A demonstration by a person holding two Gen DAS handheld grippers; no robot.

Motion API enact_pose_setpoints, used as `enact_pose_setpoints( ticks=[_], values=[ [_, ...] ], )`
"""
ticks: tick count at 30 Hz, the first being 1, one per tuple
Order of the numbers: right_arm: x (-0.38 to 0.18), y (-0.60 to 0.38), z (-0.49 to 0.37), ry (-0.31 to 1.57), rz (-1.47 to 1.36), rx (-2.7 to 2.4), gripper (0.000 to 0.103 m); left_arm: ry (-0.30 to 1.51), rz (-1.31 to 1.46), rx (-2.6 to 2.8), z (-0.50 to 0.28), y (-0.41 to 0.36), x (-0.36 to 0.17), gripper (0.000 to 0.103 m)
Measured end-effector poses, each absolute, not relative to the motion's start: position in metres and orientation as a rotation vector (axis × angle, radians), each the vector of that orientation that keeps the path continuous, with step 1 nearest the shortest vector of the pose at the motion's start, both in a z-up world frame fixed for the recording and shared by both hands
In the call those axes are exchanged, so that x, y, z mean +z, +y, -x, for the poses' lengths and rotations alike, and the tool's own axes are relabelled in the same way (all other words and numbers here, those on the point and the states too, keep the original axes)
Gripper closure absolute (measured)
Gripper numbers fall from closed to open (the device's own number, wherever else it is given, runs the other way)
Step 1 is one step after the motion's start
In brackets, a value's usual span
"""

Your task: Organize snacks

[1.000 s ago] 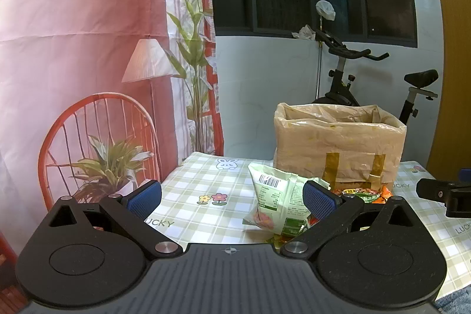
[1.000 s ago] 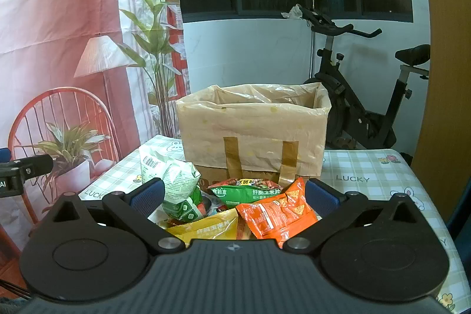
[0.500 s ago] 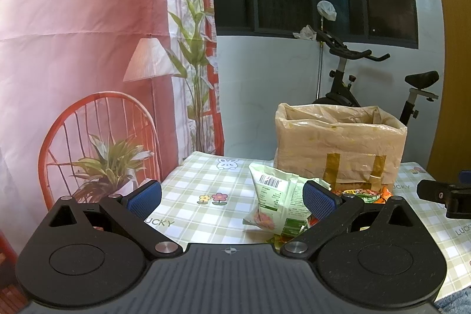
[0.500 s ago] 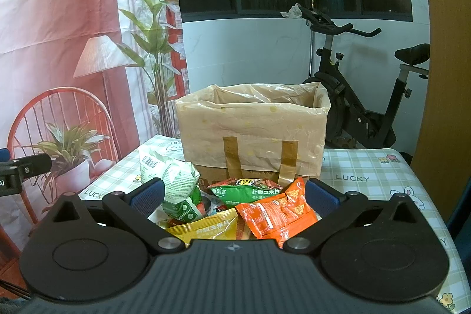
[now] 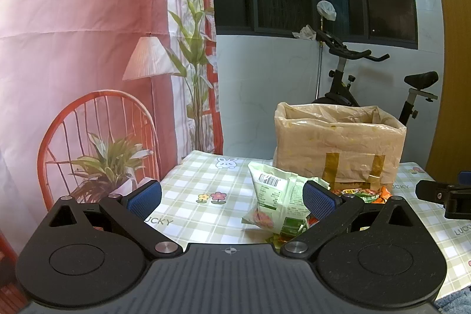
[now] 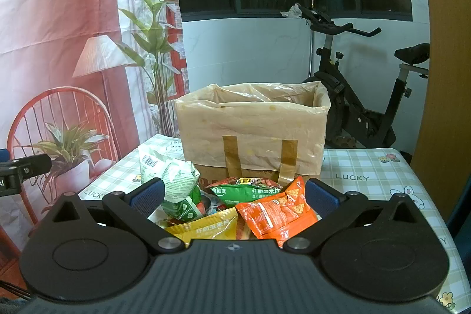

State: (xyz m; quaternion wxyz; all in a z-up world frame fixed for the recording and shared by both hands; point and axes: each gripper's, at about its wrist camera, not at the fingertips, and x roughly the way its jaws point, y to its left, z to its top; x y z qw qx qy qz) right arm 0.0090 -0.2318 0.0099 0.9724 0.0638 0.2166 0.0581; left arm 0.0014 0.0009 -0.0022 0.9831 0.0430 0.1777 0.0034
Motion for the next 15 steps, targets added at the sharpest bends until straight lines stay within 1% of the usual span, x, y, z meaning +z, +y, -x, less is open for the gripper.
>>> enact_pose_setpoints(
  ticks=[15],
  values=[
    [0.0043, -0.2305, -0.0103, 0.441, -0.13, 0.115, 0.0, 0.367, -0.078, 0.003, -0.0003, 0.0006, -0.0056, 0.0]
  ],
)
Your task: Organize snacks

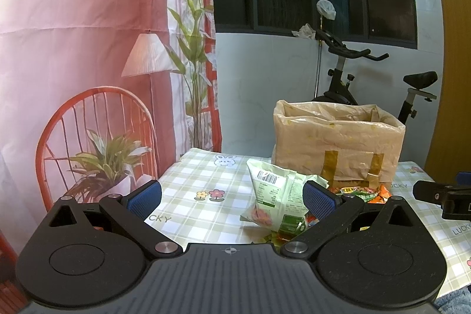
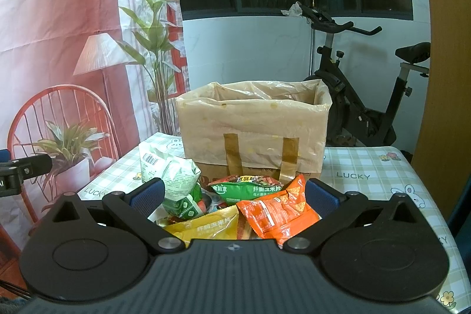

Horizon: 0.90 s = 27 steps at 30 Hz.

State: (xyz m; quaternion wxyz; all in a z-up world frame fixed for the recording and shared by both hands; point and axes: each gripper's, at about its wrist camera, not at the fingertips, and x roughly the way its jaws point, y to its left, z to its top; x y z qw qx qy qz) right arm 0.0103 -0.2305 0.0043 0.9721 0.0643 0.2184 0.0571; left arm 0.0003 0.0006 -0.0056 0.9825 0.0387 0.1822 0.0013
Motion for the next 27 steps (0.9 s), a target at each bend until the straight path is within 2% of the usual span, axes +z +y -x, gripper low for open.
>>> enact_pose_setpoints(
  ticks=[27],
  values=[
    [0.0032, -0.2298, -0.0108, 0.446, -0.131, 0.114, 0.0, 0.392, -0.057, -0.009, -0.0084, 0.003, -0.0066, 0.0]
  ],
)
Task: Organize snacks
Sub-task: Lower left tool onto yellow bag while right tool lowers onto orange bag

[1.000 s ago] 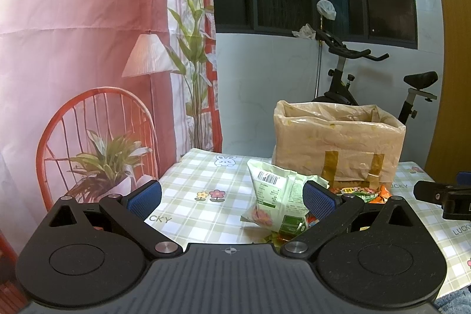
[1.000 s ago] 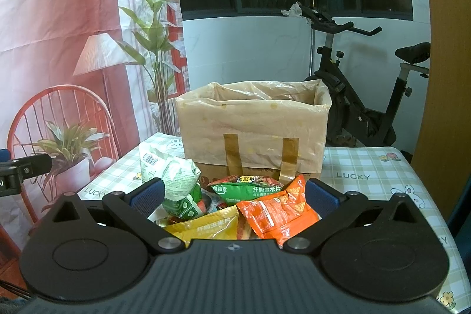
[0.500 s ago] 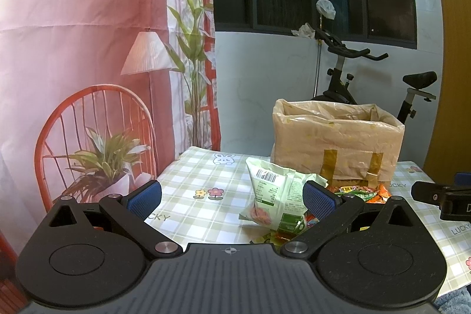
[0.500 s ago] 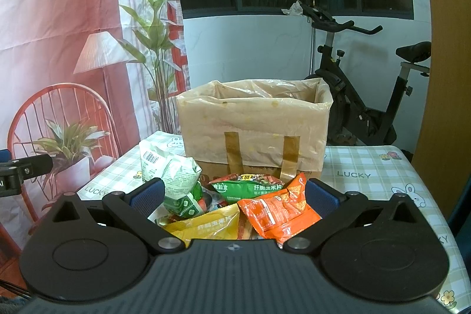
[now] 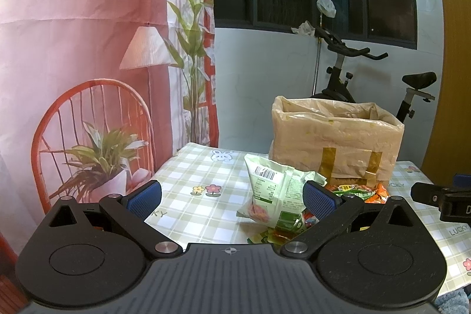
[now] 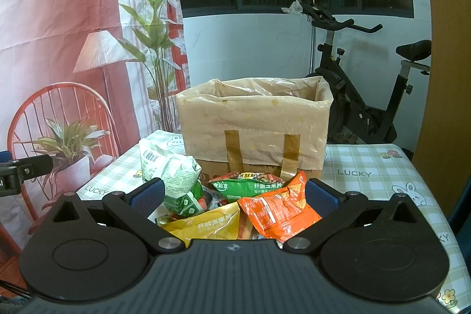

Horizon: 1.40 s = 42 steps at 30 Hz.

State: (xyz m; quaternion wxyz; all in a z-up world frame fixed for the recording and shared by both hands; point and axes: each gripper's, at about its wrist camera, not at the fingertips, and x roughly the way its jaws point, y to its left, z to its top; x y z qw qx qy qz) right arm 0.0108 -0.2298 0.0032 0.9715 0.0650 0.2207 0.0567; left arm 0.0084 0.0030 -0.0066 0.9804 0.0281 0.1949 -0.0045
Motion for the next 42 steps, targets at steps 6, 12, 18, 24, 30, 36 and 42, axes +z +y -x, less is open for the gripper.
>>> enact_pose_setpoints(
  ticks=[6, 12, 18, 24, 30, 36, 42],
  values=[
    [-0.009, -0.235, -0.014, 0.451, -0.133, 0.08, 0.0, 0.411, -0.049, -0.103, -0.027, -0.006, -0.022, 0.0],
    [-0.024, -0.247, -0.029, 0.471, -0.125, 0.024, 0.0, 0.515, 0.03, -0.239, -0.051, -0.016, -0.062, 0.0],
    [-0.049, -0.249, -0.044, 0.527, -0.076, 0.005, 0.0, 0.619, 0.053, -0.337, -0.066, -0.033, -0.095, 0.001],
    [-0.067, -0.261, -0.057, 0.571, -0.106, -0.004, 0.001, 0.681, 0.012, -0.407, -0.079, -0.051, -0.115, 0.001],
    [-0.079, -0.271, -0.066, 0.592, -0.13, -0.008, 0.001, 0.739, -0.006, -0.429, -0.088, -0.063, -0.128, 0.001],
    [-0.093, -0.279, -0.071, 0.625, -0.163, -0.005, 0.001, 0.778, -0.003, -0.439, -0.102, -0.067, -0.138, 0.001],
    [-0.1, -0.286, -0.073, 0.635, -0.195, -0.008, 0.001, 0.829, 0.015, -0.448, -0.12, -0.074, -0.149, 0.001]
  ],
)
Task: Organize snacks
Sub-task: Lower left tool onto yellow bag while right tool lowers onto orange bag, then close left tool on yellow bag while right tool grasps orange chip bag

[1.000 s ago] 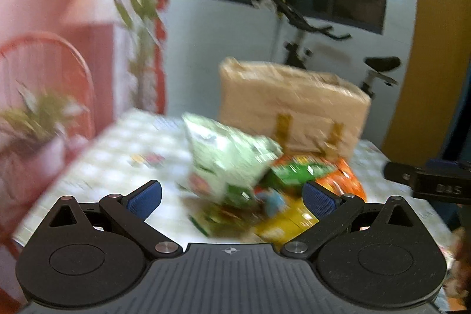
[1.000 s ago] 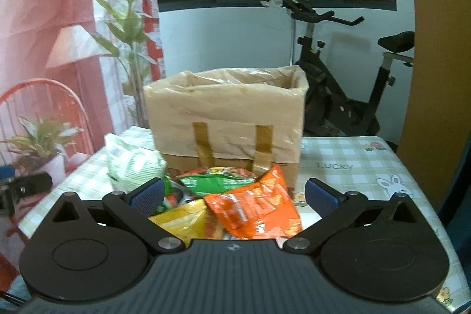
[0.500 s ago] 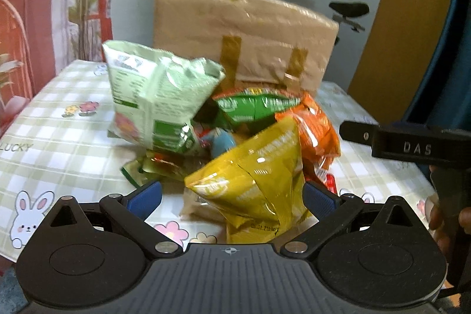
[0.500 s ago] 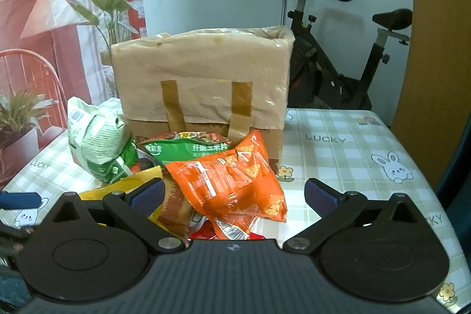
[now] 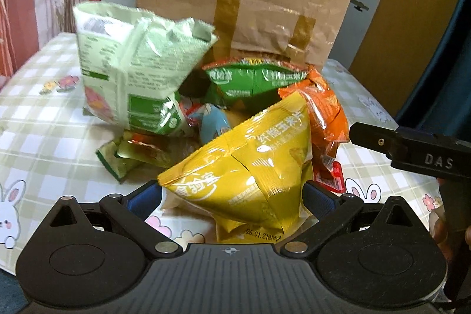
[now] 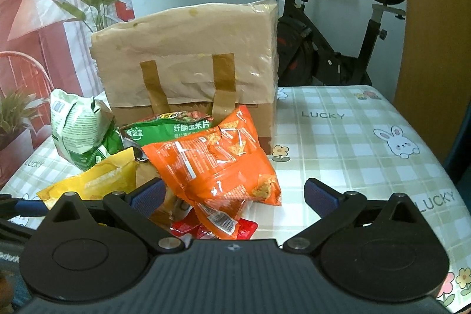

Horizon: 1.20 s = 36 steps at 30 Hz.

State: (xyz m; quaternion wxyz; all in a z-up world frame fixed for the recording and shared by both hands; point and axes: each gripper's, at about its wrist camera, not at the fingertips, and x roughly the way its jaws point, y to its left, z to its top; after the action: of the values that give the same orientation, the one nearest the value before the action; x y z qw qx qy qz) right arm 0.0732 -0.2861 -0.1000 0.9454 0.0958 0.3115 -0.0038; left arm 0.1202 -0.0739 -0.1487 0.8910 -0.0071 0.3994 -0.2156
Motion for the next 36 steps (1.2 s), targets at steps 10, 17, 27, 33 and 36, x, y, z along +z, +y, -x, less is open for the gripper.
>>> enact_pose_setpoints(
  ticks=[10, 17, 27, 33, 36],
  values=[
    [-0.107, -0.295, -0.074, 0.646, -0.238, -0.017, 0.001, 0.851, 0.074, -0.541, -0.13, -0.077, -0.163, 0.023],
    [-0.11, -0.296, -0.073, 0.653, -0.249, -0.012, 0.002, 0.793, 0.07, -0.522, -0.12, -0.069, -0.153, 0.027],
    [-0.114, -0.289, -0.074, 0.637, -0.197, 0.003, 0.002, 0.663, 0.084, -0.441, -0.103, -0.047, -0.124, 0.027],
    [-0.117, -0.275, -0.08, 0.607, -0.048, 0.021, 0.002, 0.628, 0.096, -0.398, -0.104, -0.039, -0.118, 0.027],
    [-0.121, -0.266, -0.086, 0.597, 0.028, 0.042, 0.002, 0.615, 0.102, -0.381, -0.102, -0.033, -0.117, 0.027]
  ],
)
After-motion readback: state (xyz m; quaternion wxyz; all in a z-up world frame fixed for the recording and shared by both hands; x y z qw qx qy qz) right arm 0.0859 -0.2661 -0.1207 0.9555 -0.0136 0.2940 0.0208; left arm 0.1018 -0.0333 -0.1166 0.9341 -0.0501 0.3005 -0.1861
